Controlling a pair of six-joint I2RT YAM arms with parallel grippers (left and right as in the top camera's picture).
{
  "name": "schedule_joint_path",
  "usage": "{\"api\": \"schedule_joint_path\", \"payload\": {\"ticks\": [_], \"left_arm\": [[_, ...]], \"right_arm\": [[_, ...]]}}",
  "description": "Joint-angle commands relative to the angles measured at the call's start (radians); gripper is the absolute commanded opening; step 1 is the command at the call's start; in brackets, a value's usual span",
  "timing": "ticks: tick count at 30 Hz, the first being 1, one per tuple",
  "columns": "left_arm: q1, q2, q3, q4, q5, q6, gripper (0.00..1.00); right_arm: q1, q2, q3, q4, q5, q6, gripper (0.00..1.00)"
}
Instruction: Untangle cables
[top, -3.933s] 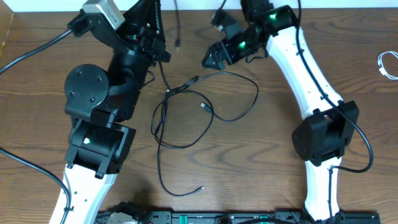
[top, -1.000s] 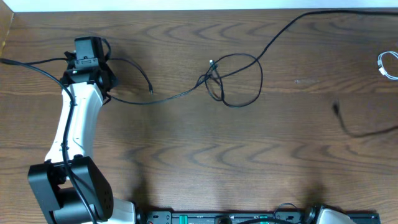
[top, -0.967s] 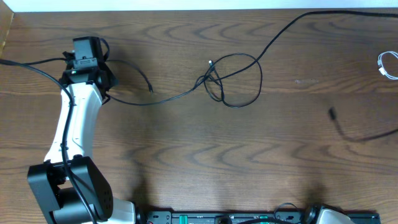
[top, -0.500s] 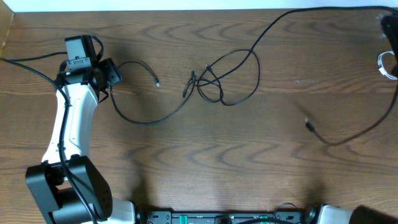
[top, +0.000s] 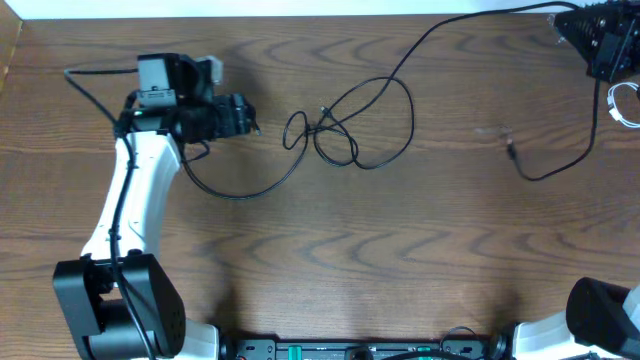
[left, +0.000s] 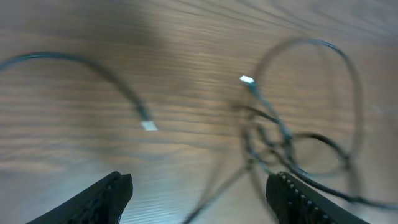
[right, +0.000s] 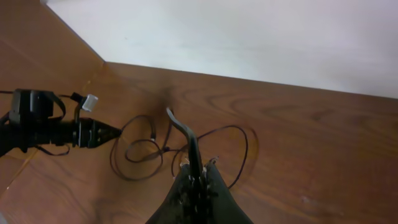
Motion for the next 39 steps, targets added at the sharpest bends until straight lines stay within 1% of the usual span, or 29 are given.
{"api": "schedule_joint_path", "payload": {"ticks": [1,5,9,16,18,22,24,27,30,32,33,35,39], "left_arm": [[-0.044,0.0,0.009,0.003,0.112,0.073,0.75],[-0.074,0.0,0.009,0.008,0.192,0.135,0.75],[-0.075,0.0,0.009,0.009,0.282,0.18,0.75],[-0.075,0.0,0.004,0.009,0.278,0.207,0.75],[-0.076,0.004,-0.005,0.009,0.272,0.239,0.75],[-0.076,0.048,-0.022,0.009,0.182,0.245,0.74],[-0.076,0.084,-0.022,0.01,0.18,0.241,0.68],[-0.076,0.145,-0.022,0.025,0.179,0.241,0.48],[-0.076,0.198,-0.022,0.043,0.164,0.241,0.34],[-0.076,0.23,-0.022,0.051,0.144,0.237,0.19],[-0.076,0.242,-0.022,0.055,0.119,0.227,0.13],[-0.076,0.262,-0.022,0.059,0.042,0.19,0.08],[-0.075,0.287,-0.022,0.069,-0.115,0.119,0.08]], "right_arm": [[0.003,0.006,0.006,0.002,-0.019,-0.023,0.01],[0.003,0.006,0.006,-0.002,0.014,-0.023,0.01],[0.003,0.006,0.006,-0.006,0.017,-0.023,0.01],[0.003,0.006,0.006,-0.03,0.017,-0.023,0.01],[0.003,0.006,0.006,-0.032,0.017,-0.023,0.01],[0.004,0.006,0.006,-0.037,0.017,-0.024,0.01],[0.004,0.006,0.006,-0.039,0.017,-0.027,0.01],[0.003,0.006,0.007,-0.035,0.016,-0.026,0.01],[0.003,-0.001,0.008,-0.027,0.016,-0.026,0.01],[-0.013,-0.02,0.008,-0.018,0.015,-0.026,0.01],[-0.022,-0.029,0.008,-0.014,0.015,-0.026,0.01],[-0.058,-0.062,0.008,0.003,0.016,-0.026,0.01],[-0.15,-0.135,0.008,0.035,0.017,0.002,0.01]]}}
